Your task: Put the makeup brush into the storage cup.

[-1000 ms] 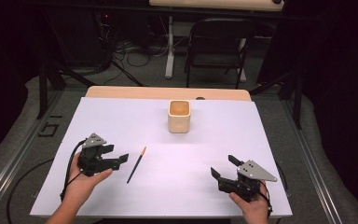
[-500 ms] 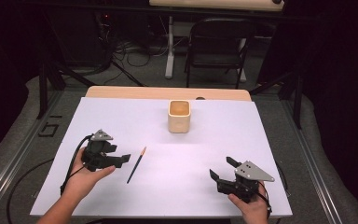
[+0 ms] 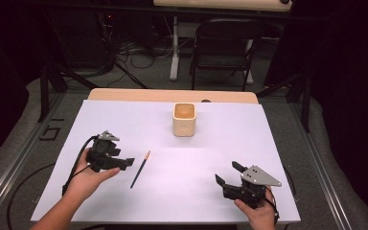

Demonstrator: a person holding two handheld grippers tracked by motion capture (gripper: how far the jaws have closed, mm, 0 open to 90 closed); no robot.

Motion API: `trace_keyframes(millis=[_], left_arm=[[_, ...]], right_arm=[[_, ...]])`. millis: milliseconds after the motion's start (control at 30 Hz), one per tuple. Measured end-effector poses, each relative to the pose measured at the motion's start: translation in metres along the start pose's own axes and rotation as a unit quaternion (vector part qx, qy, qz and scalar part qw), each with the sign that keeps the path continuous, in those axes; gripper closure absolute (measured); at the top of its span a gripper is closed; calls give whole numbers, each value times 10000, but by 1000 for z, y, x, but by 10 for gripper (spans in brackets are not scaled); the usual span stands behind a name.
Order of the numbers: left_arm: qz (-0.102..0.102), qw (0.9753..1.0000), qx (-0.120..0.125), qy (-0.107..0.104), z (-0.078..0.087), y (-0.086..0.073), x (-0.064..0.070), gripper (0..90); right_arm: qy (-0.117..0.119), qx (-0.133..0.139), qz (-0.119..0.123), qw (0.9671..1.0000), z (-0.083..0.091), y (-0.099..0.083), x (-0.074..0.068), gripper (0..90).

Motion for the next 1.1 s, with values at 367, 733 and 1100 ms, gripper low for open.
trace_keyframes(millis=[367, 733, 1100], left_arm=[[-111, 9991, -406, 95, -3, 6, -3, 331], [-60, 9967, -797, 139, -8, 8, -5, 336], [-13, 9948, -1003, 179, -15, 9, -10, 341]], right_arm=[[-8, -67, -12, 10000, -1, -1, 0, 249], [-8, -48, -21, 10000, -2, -2, 1, 250], [-2, -64, -34, 10000, -2, -3, 0, 251]])
Point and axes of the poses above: each handheld gripper's, and its own axes: z roughly backward along the jaws, y roughly out of its top, x roughly to its right, the point moved 5 cm from there along -z, roughly forward along the jaws, and after that the axes turned 8 degrees about x, right-handed, at the moved point
